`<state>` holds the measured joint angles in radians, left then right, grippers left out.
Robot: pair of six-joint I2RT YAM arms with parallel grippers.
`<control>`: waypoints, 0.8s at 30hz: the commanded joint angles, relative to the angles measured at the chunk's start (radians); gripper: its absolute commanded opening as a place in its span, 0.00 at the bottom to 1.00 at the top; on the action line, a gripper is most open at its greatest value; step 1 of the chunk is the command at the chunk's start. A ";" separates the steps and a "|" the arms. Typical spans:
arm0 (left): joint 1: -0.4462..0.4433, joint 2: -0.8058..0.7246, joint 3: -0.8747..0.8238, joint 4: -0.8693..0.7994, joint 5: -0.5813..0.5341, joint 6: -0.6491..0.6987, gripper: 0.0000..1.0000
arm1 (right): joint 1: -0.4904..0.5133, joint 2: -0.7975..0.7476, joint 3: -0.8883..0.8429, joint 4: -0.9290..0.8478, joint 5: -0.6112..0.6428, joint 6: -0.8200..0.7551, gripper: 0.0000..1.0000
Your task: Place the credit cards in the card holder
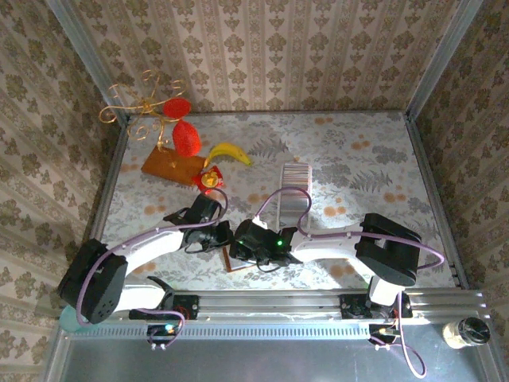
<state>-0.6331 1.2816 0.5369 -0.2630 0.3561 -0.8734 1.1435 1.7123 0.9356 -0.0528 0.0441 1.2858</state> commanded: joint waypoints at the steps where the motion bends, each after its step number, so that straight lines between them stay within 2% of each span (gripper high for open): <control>1: -0.004 0.035 -0.007 0.027 0.028 0.013 0.00 | -0.004 -0.034 -0.013 -0.006 0.002 -0.023 0.46; 8: -0.023 0.073 0.026 0.020 0.041 0.024 0.00 | -0.004 -0.079 -0.033 0.013 0.005 -0.062 0.48; 16: -0.031 0.073 0.043 0.000 0.048 0.038 0.00 | -0.002 -0.200 -0.094 0.017 0.040 -0.143 0.58; 24: -0.065 0.083 0.099 -0.019 0.082 0.056 0.00 | -0.009 -0.391 -0.181 -0.090 0.172 -0.202 0.62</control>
<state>-0.6815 1.3483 0.5953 -0.2573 0.4049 -0.8474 1.1431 1.3945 0.7853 -0.0723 0.1131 1.1275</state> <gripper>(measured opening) 0.051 0.612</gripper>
